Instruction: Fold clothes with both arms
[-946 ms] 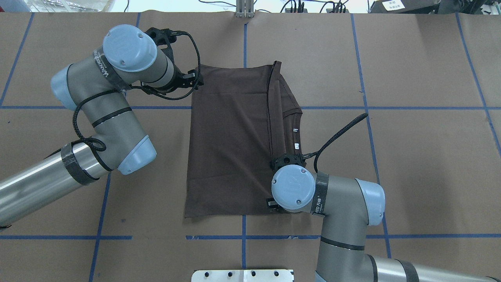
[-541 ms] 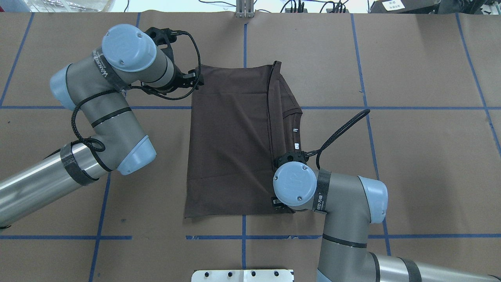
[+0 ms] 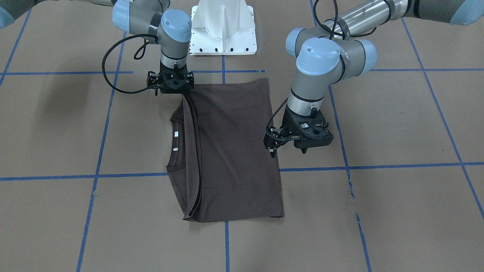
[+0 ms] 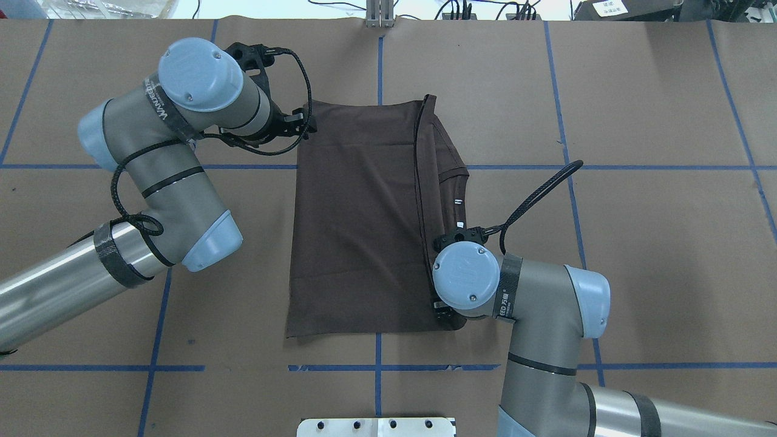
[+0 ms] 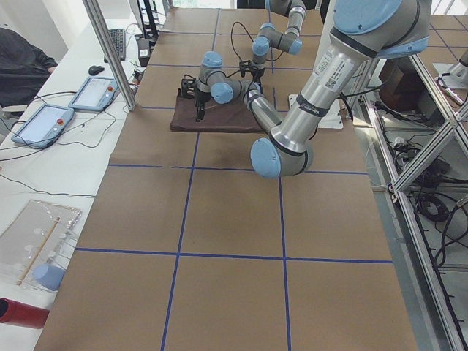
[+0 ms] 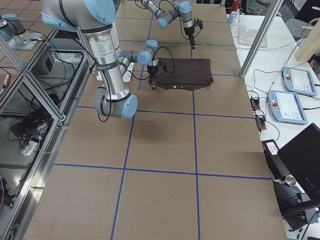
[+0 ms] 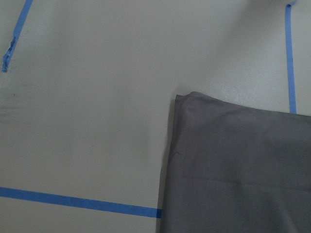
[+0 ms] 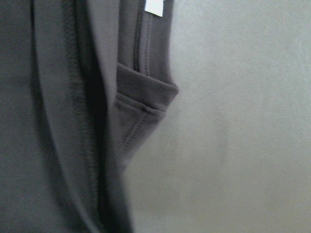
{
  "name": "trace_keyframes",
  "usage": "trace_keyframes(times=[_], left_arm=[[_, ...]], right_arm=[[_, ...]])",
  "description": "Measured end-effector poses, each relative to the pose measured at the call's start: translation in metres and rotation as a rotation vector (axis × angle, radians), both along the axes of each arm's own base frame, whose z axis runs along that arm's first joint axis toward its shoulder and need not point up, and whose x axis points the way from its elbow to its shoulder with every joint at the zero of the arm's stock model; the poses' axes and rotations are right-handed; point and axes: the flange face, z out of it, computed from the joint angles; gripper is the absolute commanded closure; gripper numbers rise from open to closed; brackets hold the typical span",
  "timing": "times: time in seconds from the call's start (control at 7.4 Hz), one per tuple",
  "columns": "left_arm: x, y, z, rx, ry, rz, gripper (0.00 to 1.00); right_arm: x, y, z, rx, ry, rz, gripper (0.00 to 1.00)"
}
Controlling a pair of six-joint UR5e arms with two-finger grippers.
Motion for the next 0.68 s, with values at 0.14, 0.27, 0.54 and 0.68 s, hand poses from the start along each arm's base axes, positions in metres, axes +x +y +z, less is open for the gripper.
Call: trace_keyframes(times=[0.14, 0.27, 0.54, 0.68], left_arm=[[-0.001, 0.001, -0.001, 0.002, 0.002, 0.000, 0.00], [-0.002, 0.002, -0.004, 0.005, 0.006, -0.001, 0.00], [-0.003, 0.002, -0.006, 0.008, 0.009, -0.001, 0.00], [-0.003, 0.002, -0.007, 0.008, 0.009, -0.001, 0.00]], right_arm=[[0.015, 0.000, 0.014, 0.009, 0.015, -0.011, 0.00], [0.030, -0.001, 0.022, 0.014, 0.021, -0.012, 0.00], [0.047, -0.019, 0.001, 0.030, -0.022, 0.007, 0.00], [0.046, -0.041, -0.022, 0.043, -0.056, 0.024, 0.00]])
